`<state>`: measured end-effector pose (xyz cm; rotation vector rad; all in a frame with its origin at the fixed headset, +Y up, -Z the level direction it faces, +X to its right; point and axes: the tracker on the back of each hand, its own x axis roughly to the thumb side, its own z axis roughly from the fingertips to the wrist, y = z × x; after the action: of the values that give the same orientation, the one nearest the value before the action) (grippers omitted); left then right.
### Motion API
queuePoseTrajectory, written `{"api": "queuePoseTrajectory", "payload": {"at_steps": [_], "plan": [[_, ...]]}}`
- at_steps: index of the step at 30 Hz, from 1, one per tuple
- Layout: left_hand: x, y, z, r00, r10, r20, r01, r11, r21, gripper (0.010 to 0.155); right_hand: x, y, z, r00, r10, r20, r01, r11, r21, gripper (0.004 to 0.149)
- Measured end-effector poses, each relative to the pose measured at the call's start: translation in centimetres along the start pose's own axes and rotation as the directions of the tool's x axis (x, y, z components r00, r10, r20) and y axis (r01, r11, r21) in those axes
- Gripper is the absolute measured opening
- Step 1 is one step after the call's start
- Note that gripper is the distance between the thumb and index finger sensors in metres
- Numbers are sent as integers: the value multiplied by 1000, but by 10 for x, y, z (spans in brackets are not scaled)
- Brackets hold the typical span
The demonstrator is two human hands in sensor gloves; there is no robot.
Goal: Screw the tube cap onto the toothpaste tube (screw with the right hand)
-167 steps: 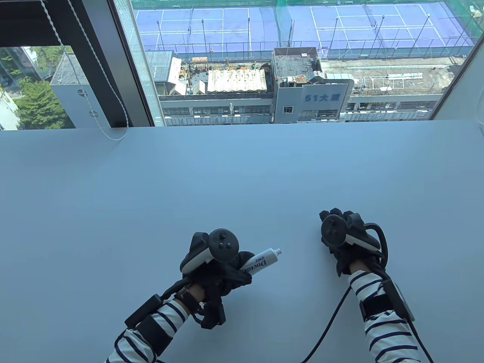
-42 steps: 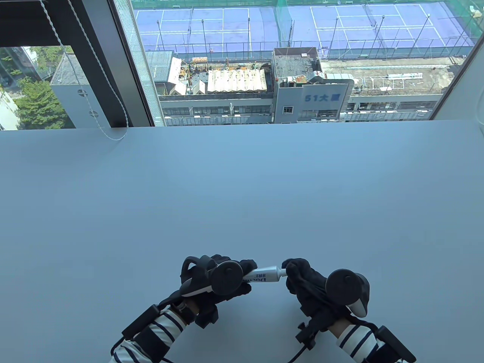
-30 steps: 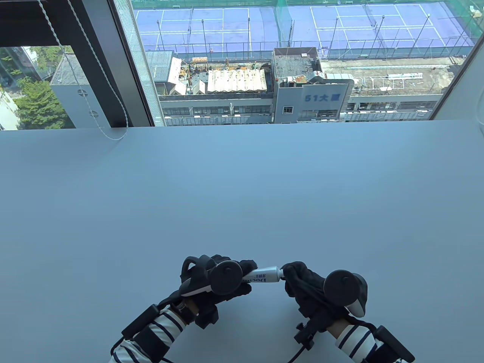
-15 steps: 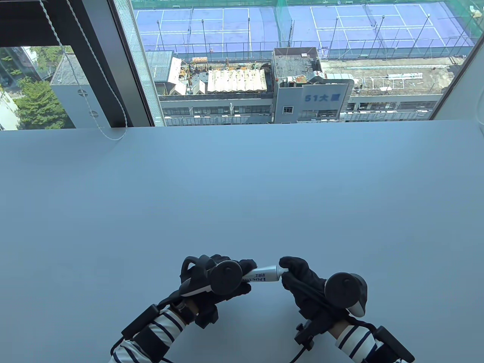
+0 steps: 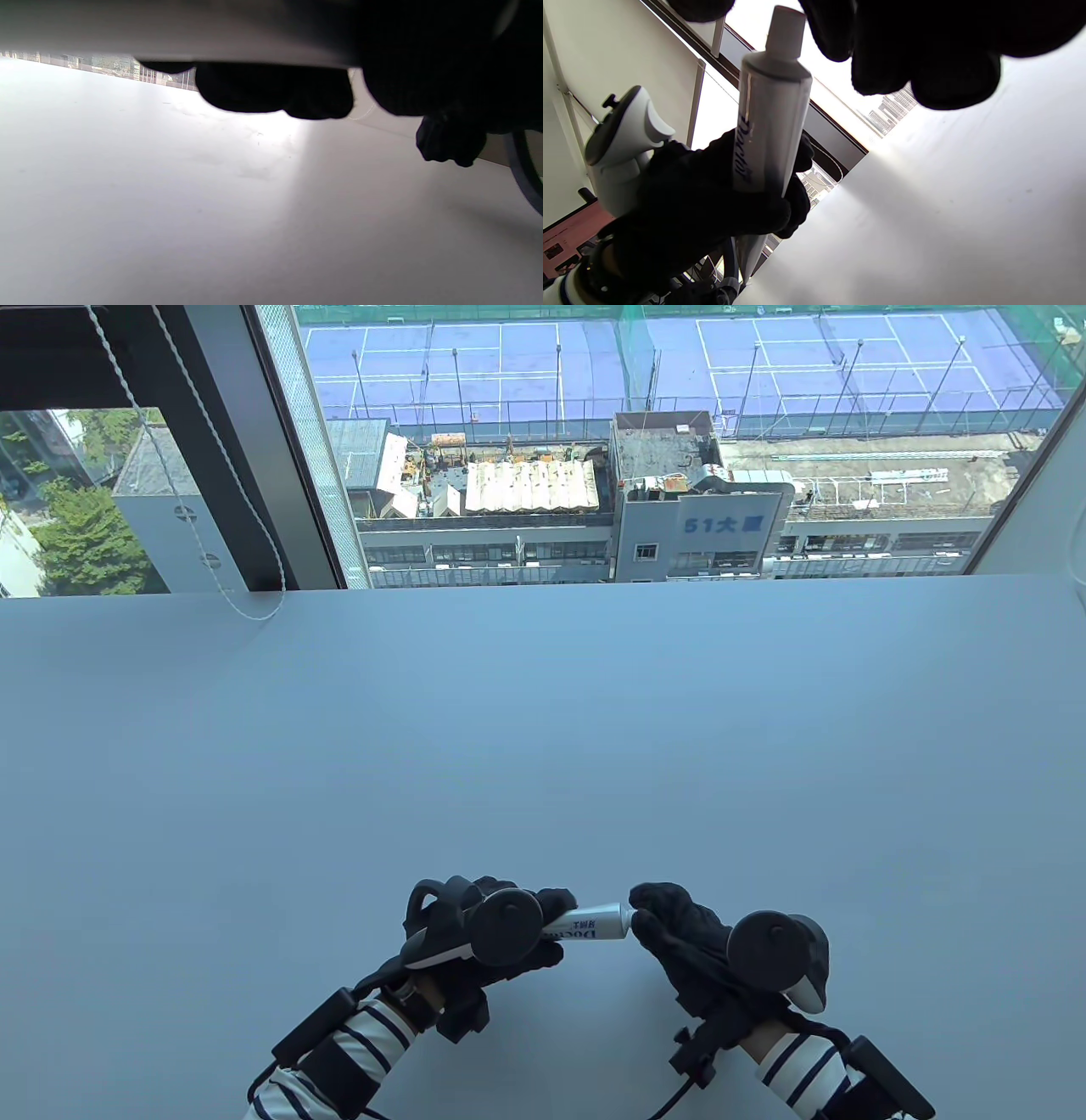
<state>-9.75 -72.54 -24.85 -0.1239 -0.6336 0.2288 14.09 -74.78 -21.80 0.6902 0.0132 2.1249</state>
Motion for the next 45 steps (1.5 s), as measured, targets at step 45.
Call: {"api": "queuePoseTrajectory", "payload": {"at_steps": [45], "plan": [[-4,35,-73,903,12,-431,-79,987,-137,57,-22,-10,8,719,-590,-368,495,806,-325,60]]}}
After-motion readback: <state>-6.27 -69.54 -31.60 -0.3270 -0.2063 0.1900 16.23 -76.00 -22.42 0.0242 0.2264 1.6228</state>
